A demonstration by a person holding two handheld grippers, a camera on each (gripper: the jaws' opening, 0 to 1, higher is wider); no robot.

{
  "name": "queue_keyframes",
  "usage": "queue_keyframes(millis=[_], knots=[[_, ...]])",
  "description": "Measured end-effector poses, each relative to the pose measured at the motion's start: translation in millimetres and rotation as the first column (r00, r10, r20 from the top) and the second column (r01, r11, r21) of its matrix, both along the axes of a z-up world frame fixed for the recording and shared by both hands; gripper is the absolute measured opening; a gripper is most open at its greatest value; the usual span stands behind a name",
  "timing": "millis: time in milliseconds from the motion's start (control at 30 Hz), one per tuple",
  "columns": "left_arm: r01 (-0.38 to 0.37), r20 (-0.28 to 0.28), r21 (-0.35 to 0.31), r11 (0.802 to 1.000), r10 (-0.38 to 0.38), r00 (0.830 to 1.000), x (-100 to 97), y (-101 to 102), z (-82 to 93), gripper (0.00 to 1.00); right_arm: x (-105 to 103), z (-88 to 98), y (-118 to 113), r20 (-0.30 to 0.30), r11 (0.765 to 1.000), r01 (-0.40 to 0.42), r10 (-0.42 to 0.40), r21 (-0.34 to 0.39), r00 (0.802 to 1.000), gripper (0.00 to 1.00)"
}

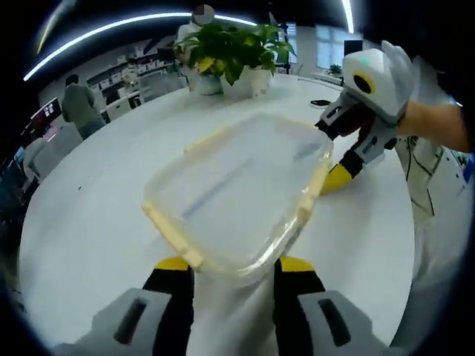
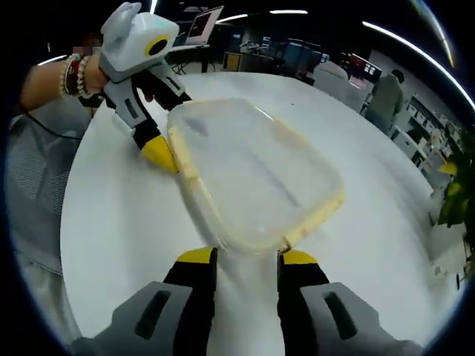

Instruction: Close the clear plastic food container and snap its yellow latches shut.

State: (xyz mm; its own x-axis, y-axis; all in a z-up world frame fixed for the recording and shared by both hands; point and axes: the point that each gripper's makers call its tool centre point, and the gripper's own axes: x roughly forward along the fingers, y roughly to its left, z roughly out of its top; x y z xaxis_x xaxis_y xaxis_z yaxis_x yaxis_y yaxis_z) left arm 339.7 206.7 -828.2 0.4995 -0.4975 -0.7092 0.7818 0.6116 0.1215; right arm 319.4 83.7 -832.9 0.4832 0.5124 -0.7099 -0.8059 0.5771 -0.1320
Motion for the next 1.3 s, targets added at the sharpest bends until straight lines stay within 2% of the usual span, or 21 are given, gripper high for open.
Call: queue_keyframes(millis=[67, 167, 367, 467, 600, 967, 1033, 1300], knots=[[-0.014, 0.0, 0.026, 1.0, 0.014, 1.0, 1.5, 13.7, 0.4, 0.32, 1.2, 1.3, 10.5, 0.001, 1.0, 0.004, -0.004, 0.016, 1.0, 0.27], [-0.026, -0.02, 0.032, 0.999, 0.027, 0.999, 3.0, 32.8, 0.7, 0.31, 4.3, 1.7, 27.1, -0.001, 1.0, 0.01, -0.01, 0.024, 1.0, 0.26], [-0.029, -0.02, 0.065, 0.997, 0.03, 0.999, 7.1, 73.0, 4.8, 0.27, 14.8, 5.5, 64.9, -0.005, 0.999, 0.03, -0.029, 0.038, 1.0, 0.25], [-0.047, -0.011, 0.019, 0.999, 0.047, 0.999, 12.7, 93.3, 10.8, 0.27, 20.2, 11.4, 79.2, 0.018, 0.995, 0.072, -0.073, 0.066, 0.997, 0.24], [-0.051, -0.009, 0.031, 0.998, 0.052, 0.999, 17.2, 118.3, 10.3, 0.27, 26.6, 15.0, 106.2, 0.002, 0.988, 0.096, -0.097, 0.123, 0.995, 0.23], [-0.055, 0.008, 0.028, 0.998, 0.054, 0.998, 37.1, 163.1, 13.8, 0.27, 46.4, 23.4, 151.8, 0.005, 0.981, 0.137, -0.139, 0.137, 0.99, 0.23], [-0.054, 0.009, 0.022, 0.998, 0.054, 0.998, 39.2, 168.7, 13.9, 0.27, 46.9, 25.9, 158.0, -0.019, 0.972, 0.17, -0.169, 0.164, 0.985, 0.24], [-0.061, 0.024, 0.018, 0.998, 0.06, 0.998, 47.4, 184.3, 14.8, 0.28, 45.3, 26.9, 176.6, -0.001, 0.975, 0.16, -0.162, 0.151, 0.987, 0.26]])
